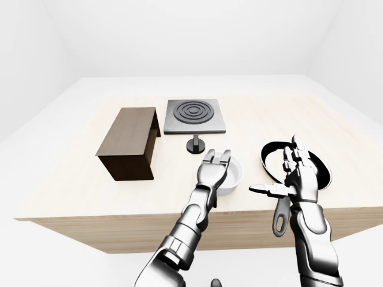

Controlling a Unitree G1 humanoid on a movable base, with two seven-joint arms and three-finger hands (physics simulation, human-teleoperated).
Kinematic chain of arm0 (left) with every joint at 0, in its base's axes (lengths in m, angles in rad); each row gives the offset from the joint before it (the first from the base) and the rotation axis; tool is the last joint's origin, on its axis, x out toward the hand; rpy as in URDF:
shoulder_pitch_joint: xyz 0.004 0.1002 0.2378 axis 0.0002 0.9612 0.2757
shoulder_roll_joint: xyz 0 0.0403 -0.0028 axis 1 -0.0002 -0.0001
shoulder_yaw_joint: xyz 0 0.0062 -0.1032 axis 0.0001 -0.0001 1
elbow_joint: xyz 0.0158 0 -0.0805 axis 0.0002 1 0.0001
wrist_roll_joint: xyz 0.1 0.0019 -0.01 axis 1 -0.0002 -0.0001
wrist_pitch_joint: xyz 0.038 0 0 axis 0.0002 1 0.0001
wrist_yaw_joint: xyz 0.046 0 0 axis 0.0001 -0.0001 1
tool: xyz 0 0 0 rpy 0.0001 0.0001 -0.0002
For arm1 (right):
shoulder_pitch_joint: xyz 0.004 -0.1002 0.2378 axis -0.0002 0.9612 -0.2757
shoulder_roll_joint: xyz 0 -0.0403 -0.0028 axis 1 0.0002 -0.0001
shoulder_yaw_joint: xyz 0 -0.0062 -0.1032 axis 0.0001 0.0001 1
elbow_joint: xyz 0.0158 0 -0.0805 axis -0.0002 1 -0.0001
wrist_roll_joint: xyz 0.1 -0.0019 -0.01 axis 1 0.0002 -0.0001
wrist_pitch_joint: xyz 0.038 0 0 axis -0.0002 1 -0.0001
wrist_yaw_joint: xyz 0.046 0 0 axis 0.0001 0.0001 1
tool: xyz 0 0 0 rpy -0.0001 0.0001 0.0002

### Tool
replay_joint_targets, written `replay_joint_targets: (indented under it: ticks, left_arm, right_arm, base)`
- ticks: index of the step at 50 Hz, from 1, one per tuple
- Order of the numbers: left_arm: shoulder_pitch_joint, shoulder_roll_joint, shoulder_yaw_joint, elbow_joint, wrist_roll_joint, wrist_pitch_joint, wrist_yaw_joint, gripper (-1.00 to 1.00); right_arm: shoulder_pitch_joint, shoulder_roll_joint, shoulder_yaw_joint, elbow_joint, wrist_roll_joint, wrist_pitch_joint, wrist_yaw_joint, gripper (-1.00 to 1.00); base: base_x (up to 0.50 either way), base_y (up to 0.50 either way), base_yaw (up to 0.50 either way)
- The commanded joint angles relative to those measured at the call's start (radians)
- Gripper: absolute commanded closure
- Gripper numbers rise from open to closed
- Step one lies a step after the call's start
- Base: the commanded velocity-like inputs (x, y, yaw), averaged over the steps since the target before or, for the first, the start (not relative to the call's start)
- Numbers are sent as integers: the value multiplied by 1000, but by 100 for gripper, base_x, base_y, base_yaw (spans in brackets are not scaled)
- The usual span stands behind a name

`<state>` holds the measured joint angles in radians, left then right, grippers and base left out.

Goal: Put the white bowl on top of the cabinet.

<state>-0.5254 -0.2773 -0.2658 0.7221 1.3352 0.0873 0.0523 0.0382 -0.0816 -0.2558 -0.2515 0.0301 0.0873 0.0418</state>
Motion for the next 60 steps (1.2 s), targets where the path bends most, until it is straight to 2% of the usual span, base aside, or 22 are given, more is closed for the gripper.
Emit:
replay_joint_targets:
  ticks: [1, 18, 19, 20, 45, 51, 60]
  left_arm:
    - [-34, 3, 11, 78, -41, 0, 42, -100]
    - [-72, -3, 14, 171, -81, 0, 89, -100]
    - [-72, -2, 14, 171, -82, 0, 89, 23]
    - [-71, 0, 12, 169, -81, 0, 88, 100]
    - [-54, 3, 0, 154, -42, 0, 73, 100]
    - [-56, 9, -3, 127, -21, 0, 43, 100]
    - [-70, 31, -1, 66, 54, 0, -76, 100]
  right_arm:
    - [-1, 0, 2, 5, -2, 0, -1, -100]
    - [-4, -3, -1, 12, 0, 0, 1, -100]
    - [-5, -3, -1, 12, 0, 0, 1, -100]
    - [-5, -3, -1, 13, 0, 0, 1, -100]
    - [-2, -2, 5, 15, -5, -3, 0, -100]
    - [3, 1, 8, 10, -9, -5, 3, -100]
    - [21, 11, 22, 0, -24, -17, 9, -100]
  base:
    - [0, 0, 0]
    - [0, 0, 0]
    - [0, 0, 0]
    - [0, 0, 0]
    - [0, 0, 0]
    - [0, 0, 0]
    - [0, 0, 0]
